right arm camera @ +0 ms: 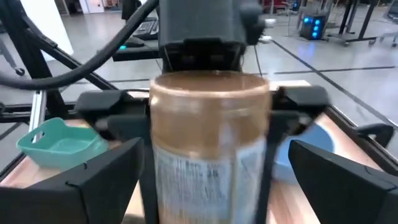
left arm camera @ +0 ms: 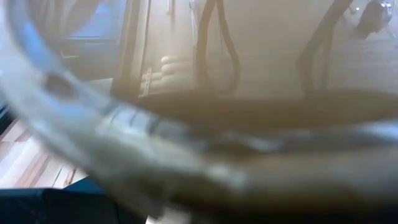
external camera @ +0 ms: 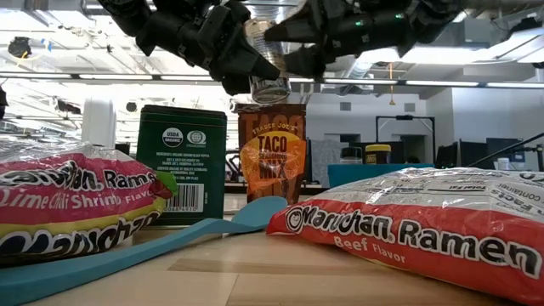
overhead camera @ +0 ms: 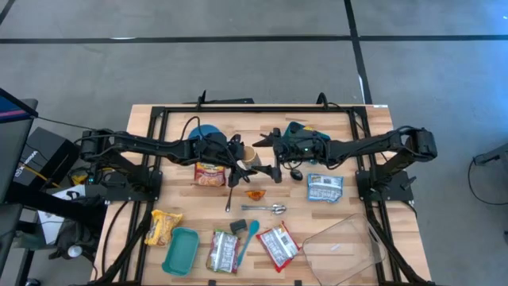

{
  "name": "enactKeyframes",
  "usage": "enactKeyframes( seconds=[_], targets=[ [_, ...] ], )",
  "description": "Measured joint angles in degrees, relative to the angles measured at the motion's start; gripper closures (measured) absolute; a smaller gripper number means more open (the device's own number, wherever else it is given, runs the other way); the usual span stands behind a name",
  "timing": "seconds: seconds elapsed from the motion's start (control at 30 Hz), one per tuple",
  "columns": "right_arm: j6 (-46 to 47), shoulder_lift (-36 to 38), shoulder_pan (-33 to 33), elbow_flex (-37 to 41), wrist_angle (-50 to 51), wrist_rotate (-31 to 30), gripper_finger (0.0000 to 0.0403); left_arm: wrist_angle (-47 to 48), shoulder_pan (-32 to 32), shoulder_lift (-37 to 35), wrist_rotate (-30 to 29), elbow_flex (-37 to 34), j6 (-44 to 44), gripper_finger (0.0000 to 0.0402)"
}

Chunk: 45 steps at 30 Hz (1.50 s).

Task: Pick & Place Food Item
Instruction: Put the golden seasoning bottle into the blue bin

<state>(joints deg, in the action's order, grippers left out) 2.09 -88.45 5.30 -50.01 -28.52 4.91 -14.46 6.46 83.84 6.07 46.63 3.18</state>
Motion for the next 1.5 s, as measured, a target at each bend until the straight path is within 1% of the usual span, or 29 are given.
enactKeyframes(
  seconds=[0.13, 0.27, 0.37, 0.7, 0.9, 1.27, 1.4, 1.5],
  targets=[
    [0.0, -3.3, 0.1, -4.0, 1.6, 0.2, 0.0011, 0.1, -0.3, 0.0, 0.0, 0.0, 0.0, 0.0116],
    [-0.1, -5.5, 0.5, -8.1, 9.1, 0.4, 0.0011, 1.2, -0.5, 0.1, -0.3, -0.1, -0.3, 0.0116],
    [0.5, -5.6, 0.5, -10.4, 13.2, 0.3, 0.0011, 2.0, -0.5, 0.0, -0.7, -0.1, -0.1, 0.0116],
    [0.8, -5.0, 0.5, -11.1, 13.9, 0.3, 0.0017, 2.8, -0.5, 0.0, -1.7, 0.0, 0.1, 0.0116],
    [0.9, -5.0, 0.2, -11.1, 13.8, 0.3, 0.0046, 2.8, -0.5, 0.0, -1.8, 0.0, 0.1, 0.0116],
    [2.0, -5.0, -0.4, -11.1, 13.6, 1.2, 0.0125, 2.6, -0.5, 0.0, -2.0, 0.0, -0.1, 0.0116],
    [2.2, -5.0, -0.3, -11.1, 13.6, 1.2, 0.0129, 2.6, -0.5, 0.0, -1.9, 0.0, -0.1, 0.0116],
    [2.7, -5.0, -0.3, -11.1, 13.6, 1.2, 0.0124, 2.6, -0.5, 0.0, -1.7, 0.0, -0.2, 0.0116]
  ],
)
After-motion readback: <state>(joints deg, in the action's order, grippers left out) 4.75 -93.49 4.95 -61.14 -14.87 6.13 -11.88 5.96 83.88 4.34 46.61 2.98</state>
